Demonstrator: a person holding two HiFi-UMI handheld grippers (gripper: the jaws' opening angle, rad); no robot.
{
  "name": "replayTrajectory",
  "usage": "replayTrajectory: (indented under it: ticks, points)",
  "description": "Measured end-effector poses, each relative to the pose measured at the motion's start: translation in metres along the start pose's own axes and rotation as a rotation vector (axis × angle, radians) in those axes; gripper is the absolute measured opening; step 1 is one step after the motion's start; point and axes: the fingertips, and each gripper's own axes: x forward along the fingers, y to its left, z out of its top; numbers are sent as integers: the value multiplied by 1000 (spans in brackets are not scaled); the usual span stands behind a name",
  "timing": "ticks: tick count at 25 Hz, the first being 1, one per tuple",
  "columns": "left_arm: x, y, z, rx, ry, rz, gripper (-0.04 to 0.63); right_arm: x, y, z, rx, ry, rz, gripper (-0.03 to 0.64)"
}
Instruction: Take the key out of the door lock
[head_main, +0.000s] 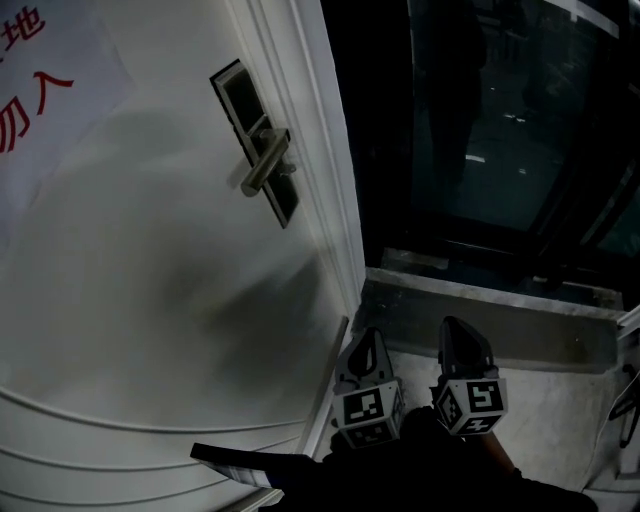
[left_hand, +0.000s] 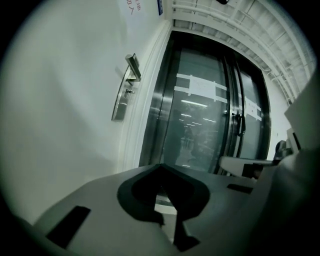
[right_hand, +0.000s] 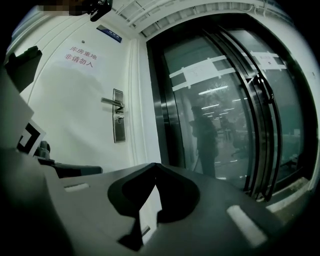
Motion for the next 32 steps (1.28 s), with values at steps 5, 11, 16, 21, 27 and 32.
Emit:
replayTrajectory:
  ticks: [5, 11, 16, 21, 27, 32]
  points:
    - [3, 37, 4, -29, -2, 115, 0, 37, 28, -2, -6, 21, 117, 2]
    - [19, 74, 15, -74, -26, 263, 0, 93, 56, 2, -39, 42, 283, 2]
    - [36, 95, 37, -105, -71, 366, 0, 138, 77, 25, -43, 11, 430, 2]
    - [42, 111, 51, -129, -104, 473, 0, 168, 100, 39, -75, -7, 565, 2]
    - [41, 130, 63, -149, -155, 605, 0, 186, 132, 55, -111, -75, 772, 2]
    - [32, 139, 74, -164, -200, 690, 0, 184, 148, 74, -106, -153, 943, 2]
